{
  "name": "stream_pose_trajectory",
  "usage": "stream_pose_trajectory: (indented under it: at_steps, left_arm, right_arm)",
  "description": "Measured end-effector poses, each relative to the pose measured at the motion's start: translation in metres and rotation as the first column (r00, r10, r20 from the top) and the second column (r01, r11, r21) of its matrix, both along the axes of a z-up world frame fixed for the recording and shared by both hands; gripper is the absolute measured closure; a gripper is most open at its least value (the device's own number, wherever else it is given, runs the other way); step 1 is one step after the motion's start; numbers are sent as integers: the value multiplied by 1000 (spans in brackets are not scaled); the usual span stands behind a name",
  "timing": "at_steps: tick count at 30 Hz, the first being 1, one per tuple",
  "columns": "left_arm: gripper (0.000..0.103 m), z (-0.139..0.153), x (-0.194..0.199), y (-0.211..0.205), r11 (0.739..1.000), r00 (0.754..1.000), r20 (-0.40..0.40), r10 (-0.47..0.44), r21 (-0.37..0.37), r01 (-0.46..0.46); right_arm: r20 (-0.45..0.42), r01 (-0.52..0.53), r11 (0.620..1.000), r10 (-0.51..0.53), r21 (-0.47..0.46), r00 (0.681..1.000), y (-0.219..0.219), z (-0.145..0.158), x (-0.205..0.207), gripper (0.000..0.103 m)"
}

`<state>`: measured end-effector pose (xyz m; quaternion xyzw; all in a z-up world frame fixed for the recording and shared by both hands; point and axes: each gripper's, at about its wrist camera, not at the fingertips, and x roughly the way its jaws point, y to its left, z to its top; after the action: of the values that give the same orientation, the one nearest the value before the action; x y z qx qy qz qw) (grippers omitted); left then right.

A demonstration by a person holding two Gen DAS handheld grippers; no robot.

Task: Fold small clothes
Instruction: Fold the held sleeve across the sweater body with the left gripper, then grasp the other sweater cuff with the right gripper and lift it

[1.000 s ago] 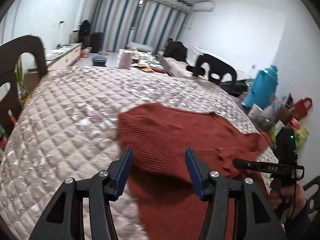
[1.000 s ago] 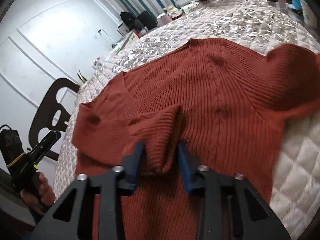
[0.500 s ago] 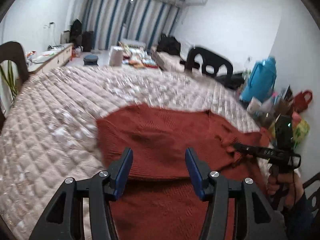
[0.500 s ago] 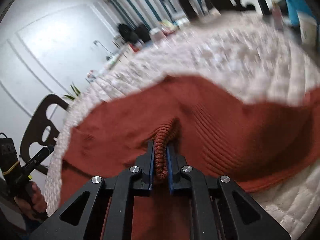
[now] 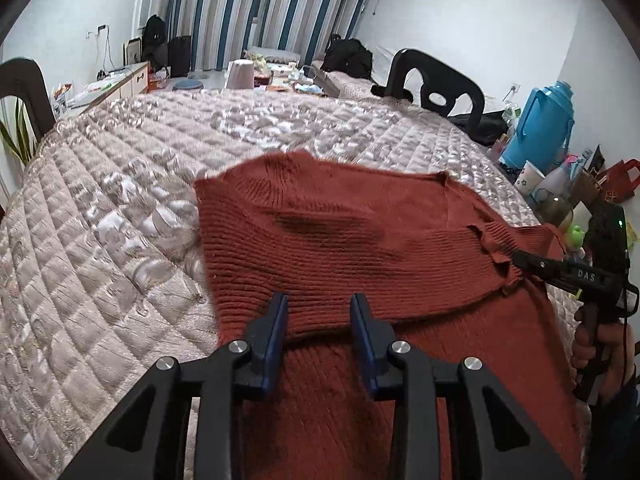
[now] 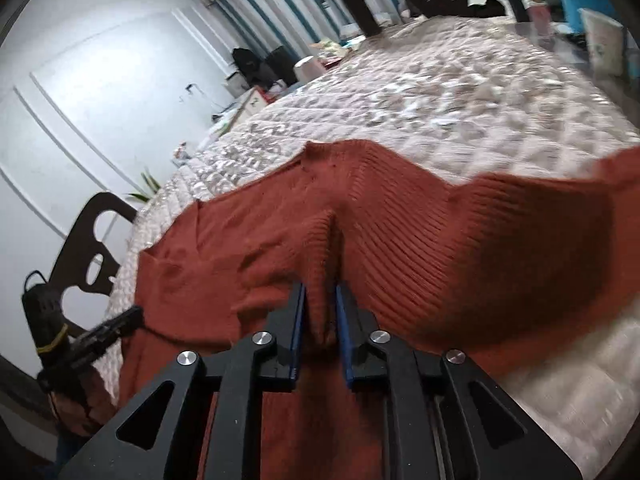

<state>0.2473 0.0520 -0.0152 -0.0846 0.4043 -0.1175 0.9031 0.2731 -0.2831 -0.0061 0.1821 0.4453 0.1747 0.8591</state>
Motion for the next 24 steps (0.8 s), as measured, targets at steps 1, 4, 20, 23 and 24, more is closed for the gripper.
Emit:
stream_pose_trajectory:
  at_steps: [1, 4, 20, 23, 24]
  left_arm:
    - [67, 5, 0, 0, 1000, 1000, 21, 1, 2, -1]
    - [67, 16, 8, -1, 1000, 997, 71, 23, 17, -24]
    - [69, 1, -2, 10, 997, 997, -10, 79, 17, -79]
    - [69, 10, -11, 6, 998, 998, 5, 66, -5, -66]
    - [68, 14, -14, 2, 999, 999, 14, 51, -12, -51]
  right_arm:
    - [16, 9, 1000, -9, -9, 1000, -3, 4, -6, 86]
    - [79, 21, 1000, -19, -20, 997, -6, 20, -16, 86]
    - [83, 189, 982, -188, -7, 979, -78, 16, -36, 57]
    - [109, 363, 932, -361, 9, 926, -128, 21, -45, 53]
    - [98, 425, 905, -425, 25, 900, -145, 20, -47, 53]
